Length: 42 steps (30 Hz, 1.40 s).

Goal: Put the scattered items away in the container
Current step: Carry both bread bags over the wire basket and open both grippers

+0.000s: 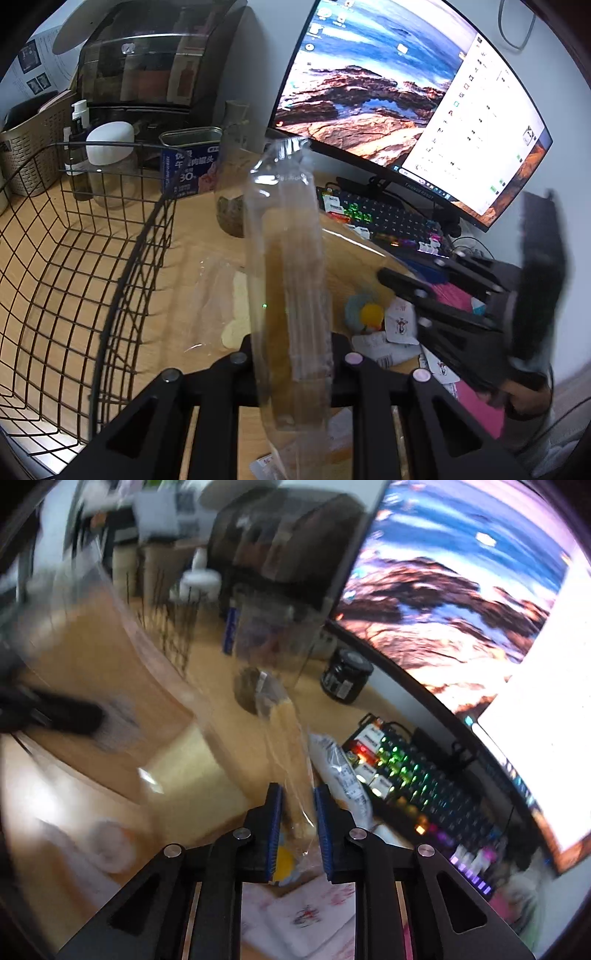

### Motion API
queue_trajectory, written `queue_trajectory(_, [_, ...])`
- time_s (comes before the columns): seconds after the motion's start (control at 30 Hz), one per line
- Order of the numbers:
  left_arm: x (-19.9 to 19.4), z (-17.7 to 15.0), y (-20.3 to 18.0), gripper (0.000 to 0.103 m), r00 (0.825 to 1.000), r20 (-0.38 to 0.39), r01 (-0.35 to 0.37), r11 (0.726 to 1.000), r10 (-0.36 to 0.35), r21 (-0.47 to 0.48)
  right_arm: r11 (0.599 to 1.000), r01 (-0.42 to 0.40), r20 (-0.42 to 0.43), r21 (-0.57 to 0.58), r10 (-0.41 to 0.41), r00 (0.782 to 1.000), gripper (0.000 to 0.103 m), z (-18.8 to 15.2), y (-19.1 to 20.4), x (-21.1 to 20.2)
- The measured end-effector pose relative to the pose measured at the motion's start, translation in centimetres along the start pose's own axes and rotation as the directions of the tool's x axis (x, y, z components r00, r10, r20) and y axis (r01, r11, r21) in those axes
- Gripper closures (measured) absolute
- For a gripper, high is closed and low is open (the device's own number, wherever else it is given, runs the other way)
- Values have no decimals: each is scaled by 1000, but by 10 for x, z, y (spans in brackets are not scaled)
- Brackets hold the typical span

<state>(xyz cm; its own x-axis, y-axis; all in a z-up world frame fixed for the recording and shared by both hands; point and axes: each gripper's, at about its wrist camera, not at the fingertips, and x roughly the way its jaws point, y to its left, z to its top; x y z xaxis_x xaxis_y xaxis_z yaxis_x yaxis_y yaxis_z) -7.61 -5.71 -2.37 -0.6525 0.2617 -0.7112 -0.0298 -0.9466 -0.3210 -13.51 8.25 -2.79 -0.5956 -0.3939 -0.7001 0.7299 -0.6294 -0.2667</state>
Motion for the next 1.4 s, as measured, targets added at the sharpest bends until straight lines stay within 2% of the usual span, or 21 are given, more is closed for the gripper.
queue_trajectory(0.17, [0, 1, -12, 84, 1000, 2, -4, 1000, 4, 24, 992, -62, 58, 112, 56, 997, 83, -4, 2, -48])
queue_trajectory(0.3, [-8, 2, -18, 84, 1000, 15, -2, 999, 2, 37, 985, -105, 122, 141, 88, 989, 84, -2, 8, -82])
queue_trajectory(0.53, [-57, 15, -18, 84, 993, 118, -33, 998, 27, 46, 974, -167, 229, 154, 129, 965, 84, 20, 26, -127])
queue_trajectory(0.7, [-109, 24, 5, 84, 972, 219, -95, 995, 90, 16, 971, -207, 330, 118, 159, 931, 84, 54, 56, -150])
queue_trajectory(0.83, [-154, 24, 43, 84, 941, 287, -171, 984, 176, -44, 965, -251, 395, 69, 205, 895, 84, 86, 92, -158])
queue_trajectory(0.9, [-170, 22, 65, 84, 929, 295, -209, 975, 223, -78, 957, -288, 415, 44, 245, 876, 84, 103, 114, -158])
queue_trajectory(1.0, [-177, 15, 96, 84, 922, 276, -245, 961, 273, -130, 944, -331, 408, 10, 298, 863, 84, 123, 151, -147])
queue_trajectory(1.2, [-152, -7, 140, 82, 942, 183, -245, 950, 280, -193, 925, -376, 304, 42, 347, 887, 84, 132, 192, -101])
queue_trajectory(1.27, [-150, -13, 145, 73, 944, 187, -231, 949, 272, -212, 923, -382, 277, 50, 355, 893, 84, 129, 197, -90])
queue_trajectory(1.3, [-151, -14, 147, 61, 943, 196, -226, 949, 270, -221, 923, -382, 267, 53, 355, 896, 84, 128, 197, -85])
queue_trajectory(1.33, [-153, -15, 148, 53, 941, 204, -224, 948, 271, -227, 922, -383, 259, 53, 358, 897, 83, 128, 198, -81])
queue_trajectory(1.37, [-155, -16, 149, 51, 937, 210, -227, 945, 277, -234, 923, -381, 253, 51, 357, 899, 83, 127, 199, -78])
queue_trajectory(1.4, [-157, -17, 149, 50, 935, 213, -231, 943, 283, -240, 924, -378, 247, 51, 355, 901, 78, 127, 201, -75])
